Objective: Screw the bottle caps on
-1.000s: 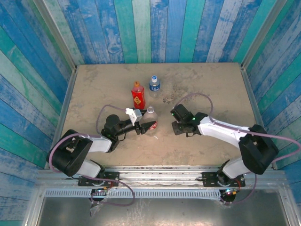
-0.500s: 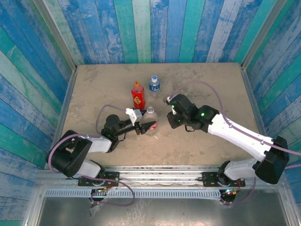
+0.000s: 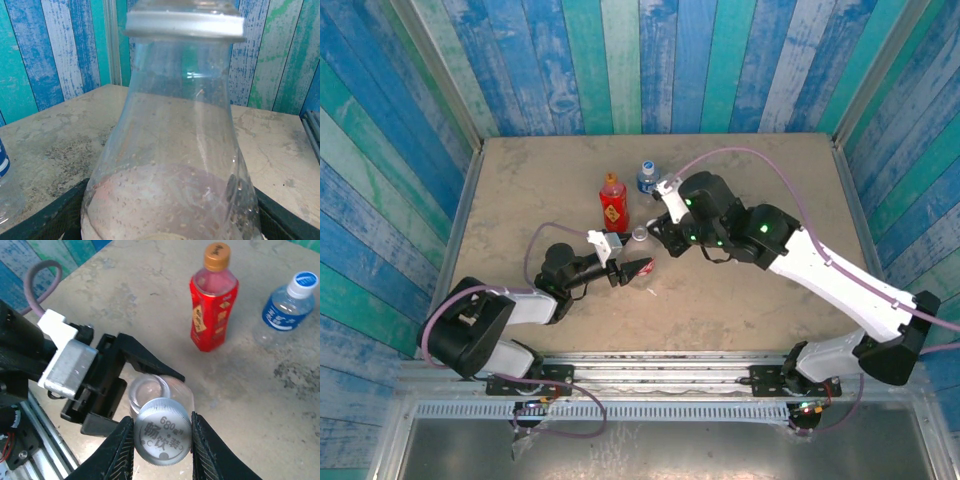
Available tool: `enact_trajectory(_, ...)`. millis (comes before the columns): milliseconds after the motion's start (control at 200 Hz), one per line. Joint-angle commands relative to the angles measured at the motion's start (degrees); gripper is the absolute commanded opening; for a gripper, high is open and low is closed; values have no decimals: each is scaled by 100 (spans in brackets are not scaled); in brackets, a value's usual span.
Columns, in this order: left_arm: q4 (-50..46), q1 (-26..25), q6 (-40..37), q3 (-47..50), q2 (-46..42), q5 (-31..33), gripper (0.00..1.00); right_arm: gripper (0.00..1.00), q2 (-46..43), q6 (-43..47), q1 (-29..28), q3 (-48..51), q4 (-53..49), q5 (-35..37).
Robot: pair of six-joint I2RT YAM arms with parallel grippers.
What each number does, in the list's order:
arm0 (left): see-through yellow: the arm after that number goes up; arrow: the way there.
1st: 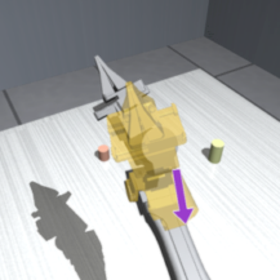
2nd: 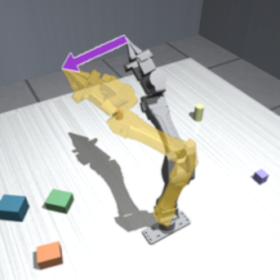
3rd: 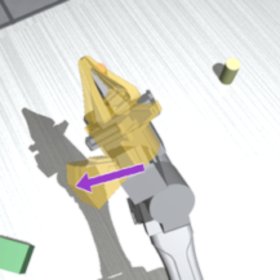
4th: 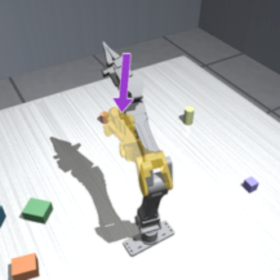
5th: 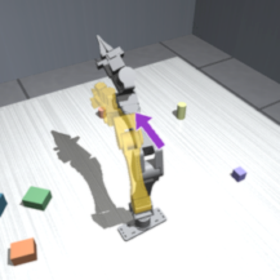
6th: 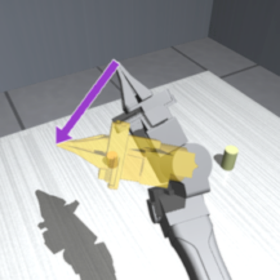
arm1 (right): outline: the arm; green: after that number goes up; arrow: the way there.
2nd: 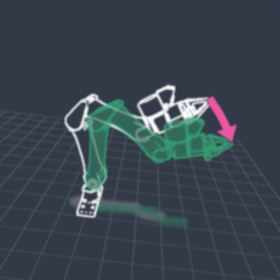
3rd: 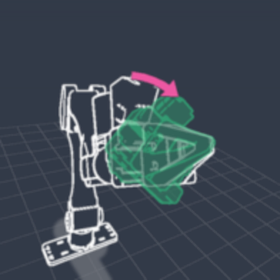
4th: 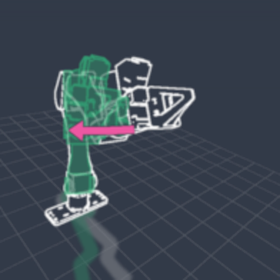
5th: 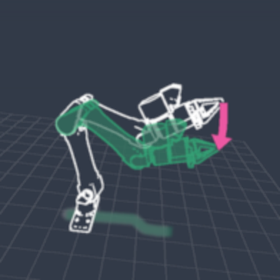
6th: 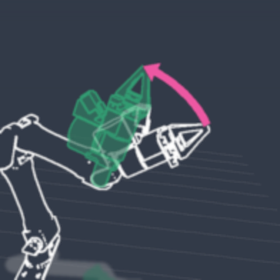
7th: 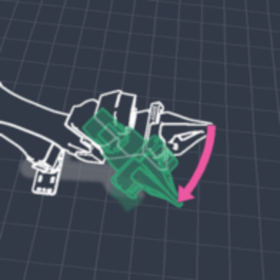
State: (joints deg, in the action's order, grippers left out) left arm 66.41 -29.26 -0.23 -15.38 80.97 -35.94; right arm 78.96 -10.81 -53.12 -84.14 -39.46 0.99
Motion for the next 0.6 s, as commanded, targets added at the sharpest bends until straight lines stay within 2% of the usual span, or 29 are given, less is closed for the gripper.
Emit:
enact_trajectory(0, -389, -28, -161, -6, -157, 12, 70, 28, 292, 291, -47, -326, -192, -192)
enact_trajectory(596, -467, -28, -179, -62, -145, -75, 69, 28, 1106, 553, -50, -1190, -1107, -145)
